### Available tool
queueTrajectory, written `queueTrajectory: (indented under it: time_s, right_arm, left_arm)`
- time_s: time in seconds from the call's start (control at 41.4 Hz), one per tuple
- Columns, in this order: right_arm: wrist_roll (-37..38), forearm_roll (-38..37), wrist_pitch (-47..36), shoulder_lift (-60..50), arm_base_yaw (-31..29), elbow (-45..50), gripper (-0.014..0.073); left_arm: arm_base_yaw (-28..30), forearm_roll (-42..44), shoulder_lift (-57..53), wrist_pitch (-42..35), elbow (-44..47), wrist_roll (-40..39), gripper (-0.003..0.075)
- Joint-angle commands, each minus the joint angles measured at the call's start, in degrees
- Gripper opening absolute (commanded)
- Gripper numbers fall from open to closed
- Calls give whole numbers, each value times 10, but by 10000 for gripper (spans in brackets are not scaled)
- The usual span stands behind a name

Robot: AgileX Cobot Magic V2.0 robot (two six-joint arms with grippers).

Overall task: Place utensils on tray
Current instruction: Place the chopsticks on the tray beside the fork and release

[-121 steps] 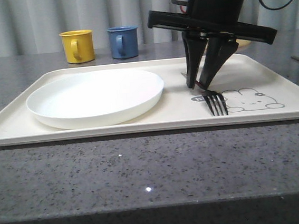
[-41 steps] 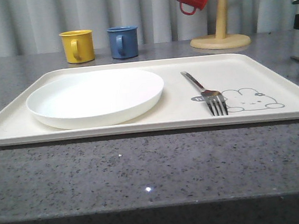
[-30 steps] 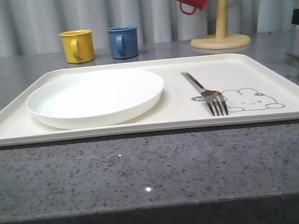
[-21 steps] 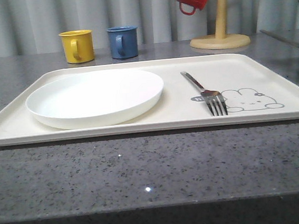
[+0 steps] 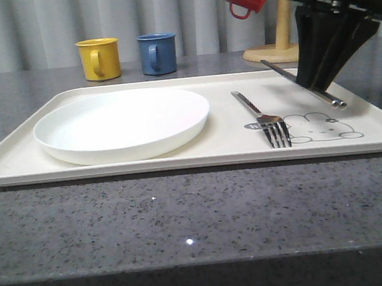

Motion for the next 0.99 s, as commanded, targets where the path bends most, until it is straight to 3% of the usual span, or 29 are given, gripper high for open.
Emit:
queueTrajectory:
  time_s: [0.0, 0.121, 0.362, 0.628, 0.894, 0.966]
  right_arm:
    - [6, 21, 21, -11, -1, -18, 25]
    - [6, 26, 22, -3, -1, -18, 48]
    - [5, 26, 15, -2, -1, -18, 241]
    - [-55, 11, 6, -30, -1, -25, 246]
    - [-64, -200, 13, -119, -14, -23, 246]
    - [-64, -222, 14, -131, -39, -23, 244]
  left_arm:
    - [-4, -1, 2, -37, -14, -6, 356]
    - [-4, -1, 2, -37, -14, -6, 356]
    - [-4, -1, 2, -41, -14, -6, 356]
    - [-4, -1, 2, -41, -14, -6, 356]
    - [-4, -1, 2, -41, -14, -6, 356]
    - [-4, -1, 2, -41, -14, -6, 356]
